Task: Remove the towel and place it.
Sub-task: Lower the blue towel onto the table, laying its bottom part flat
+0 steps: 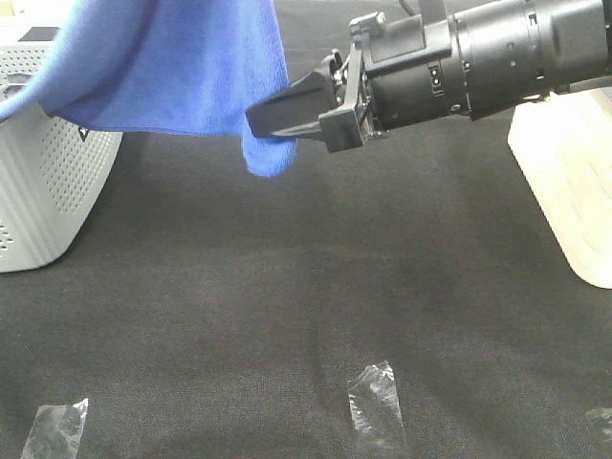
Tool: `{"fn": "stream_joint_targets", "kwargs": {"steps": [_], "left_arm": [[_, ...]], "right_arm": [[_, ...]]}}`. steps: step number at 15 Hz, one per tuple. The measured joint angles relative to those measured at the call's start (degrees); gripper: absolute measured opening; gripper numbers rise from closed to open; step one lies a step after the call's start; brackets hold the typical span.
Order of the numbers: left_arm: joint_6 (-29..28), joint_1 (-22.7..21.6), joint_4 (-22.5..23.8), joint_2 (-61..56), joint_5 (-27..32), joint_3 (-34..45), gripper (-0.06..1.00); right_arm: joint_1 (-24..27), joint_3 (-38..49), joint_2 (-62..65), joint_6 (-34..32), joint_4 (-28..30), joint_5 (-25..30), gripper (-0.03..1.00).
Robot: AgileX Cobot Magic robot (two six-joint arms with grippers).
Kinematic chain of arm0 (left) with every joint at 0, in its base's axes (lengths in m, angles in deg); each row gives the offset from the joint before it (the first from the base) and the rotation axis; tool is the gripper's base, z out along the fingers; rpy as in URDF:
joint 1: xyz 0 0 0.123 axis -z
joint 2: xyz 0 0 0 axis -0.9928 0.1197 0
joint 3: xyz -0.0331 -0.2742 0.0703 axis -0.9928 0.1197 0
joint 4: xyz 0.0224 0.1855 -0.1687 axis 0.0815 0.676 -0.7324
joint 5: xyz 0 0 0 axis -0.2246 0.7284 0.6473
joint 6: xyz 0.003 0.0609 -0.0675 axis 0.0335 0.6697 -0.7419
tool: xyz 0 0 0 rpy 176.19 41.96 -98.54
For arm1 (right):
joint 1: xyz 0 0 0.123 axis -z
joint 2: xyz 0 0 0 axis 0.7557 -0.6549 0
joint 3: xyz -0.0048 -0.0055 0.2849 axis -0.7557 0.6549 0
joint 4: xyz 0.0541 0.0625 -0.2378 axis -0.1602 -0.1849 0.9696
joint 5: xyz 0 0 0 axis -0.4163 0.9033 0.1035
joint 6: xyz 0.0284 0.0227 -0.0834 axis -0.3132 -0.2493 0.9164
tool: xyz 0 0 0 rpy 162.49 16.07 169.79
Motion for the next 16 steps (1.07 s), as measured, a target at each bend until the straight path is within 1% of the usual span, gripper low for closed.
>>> {"fn": "stream_joint_targets", "kwargs": {"steps": [2, 3, 4, 6, 7, 8, 9, 10, 11, 12, 14, 15, 16], "left_arm": [[-1.03, 0.00, -0.46, 0.00, 0.92, 0.00, 0.00], [-1.15, 0.00, -1.32, 0.00, 1.09, 0.00, 0.00], [-1.43, 0.00, -2.69, 0.00, 1.15, 0.00, 0.00], [-3.84, 0.00, -5.67, 0.00, 1.15, 0.00, 0.00], [-5.16, 0.00, -6.36, 0.00, 1.15, 0.00, 0.00], [-6.53, 0.00, -6.65, 0.00, 1.09, 0.00, 0.00], [-7.33, 0.00, -6.76, 0.00, 0.57, 0.00, 0.00], [-8.14, 0.00, -6.88, 0.00, -0.46, 0.00, 0.00], [-8.65, 0.00, -6.88, 0.00, -2.01, 0.00, 0.00], [-8.88, 0.00, -6.93, 0.00, -3.95, 0.00, 0.00], [-10.77, -0.63, -6.99, 0.29, -7.62, 0.00, 0.00], [-12.61, -1.89, -7.56, 0.69, -9.17, 0.00, 0.00], [-15.13, -3.67, -8.42, 1.43, -10.26, 0.00, 0.00]], "right_arm": [[0.00, 0.00, 0.00, -2.69, 0.80, 0.29, 0.03], [0.00, 0.00, 0.00, -5.73, 0.74, -1.20, 0.03], [0.00, 0.00, 0.40, -8.88, 0.74, -3.84, 0.03], [0.00, 0.00, 3.04, -14.90, 2.58, -11.23, 0.03], [0.00, -0.46, 5.10, -18.16, 4.87, -14.38, 0.03], [0.00, -1.66, 7.28, -22.00, 8.54, -16.96, 0.03], [0.00, -3.95, 9.28, -27.22, 14.15, -18.11, 0.03], [0.00, -6.99, 10.83, -34.03, 22.69, -18.45, 0.03], [0.00, -10.94, 11.46, -43.43, 33.12, -17.53, 0.03], [0.00, -14.78, 11.63, -53.69, 43.43, -15.18, 0.03], [0.00, -22.57, 11.63, -70.24, 63.48, -8.54, 0.03], [0.00, -26.70, 11.57, -76.89, 71.05, -3.90, 0.03], [0.00, -30.31, 11.29, -81.19, 75.86, 0.92, 0.03]]}}
